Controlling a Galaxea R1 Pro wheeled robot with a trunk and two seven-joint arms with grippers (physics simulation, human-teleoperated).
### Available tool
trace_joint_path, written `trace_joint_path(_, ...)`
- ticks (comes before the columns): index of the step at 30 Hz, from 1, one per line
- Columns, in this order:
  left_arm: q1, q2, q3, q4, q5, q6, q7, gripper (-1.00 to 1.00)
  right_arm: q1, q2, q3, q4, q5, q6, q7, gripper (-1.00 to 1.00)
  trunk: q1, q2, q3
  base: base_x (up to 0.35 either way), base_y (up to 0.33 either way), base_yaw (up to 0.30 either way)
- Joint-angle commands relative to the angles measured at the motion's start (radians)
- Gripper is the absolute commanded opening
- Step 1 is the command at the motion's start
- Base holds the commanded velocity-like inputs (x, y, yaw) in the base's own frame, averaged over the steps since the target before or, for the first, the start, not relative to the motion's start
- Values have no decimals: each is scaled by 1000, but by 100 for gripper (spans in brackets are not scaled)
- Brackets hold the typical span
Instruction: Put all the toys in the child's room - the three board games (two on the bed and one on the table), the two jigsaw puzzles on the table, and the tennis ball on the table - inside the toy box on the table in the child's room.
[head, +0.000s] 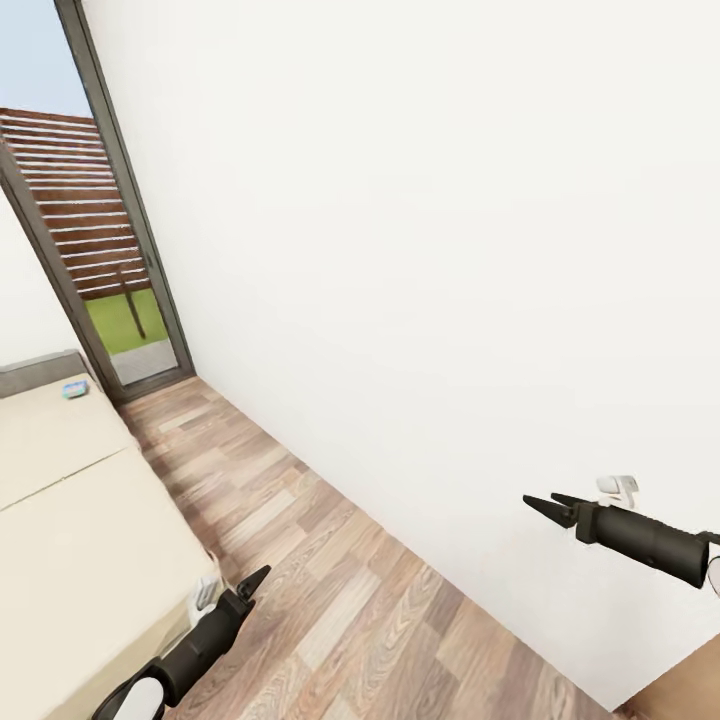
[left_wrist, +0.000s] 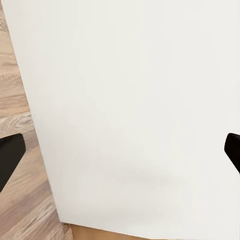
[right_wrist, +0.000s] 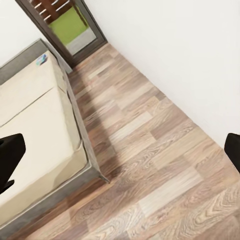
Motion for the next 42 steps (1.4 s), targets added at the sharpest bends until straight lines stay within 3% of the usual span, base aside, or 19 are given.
trace_joint_path(1, -1, 0, 2, 0, 8, 9, -1, 100, -1, 0, -1, 0, -2, 6, 2, 100, 1, -2, -1, 225, -255, 219)
trace_joint_path(19, -1, -1, 1, 0, 8, 10, -2, 100, 0, 0, 1, 0, -2, -1, 1, 100, 1, -2, 18, 181, -227, 203)
trace_joint_path(42, -1, -3, 1, 0, 8, 9, -2, 100, -1, 0, 23, 1, -2, 0, 0, 100, 1, -2, 51, 25, -33, 156)
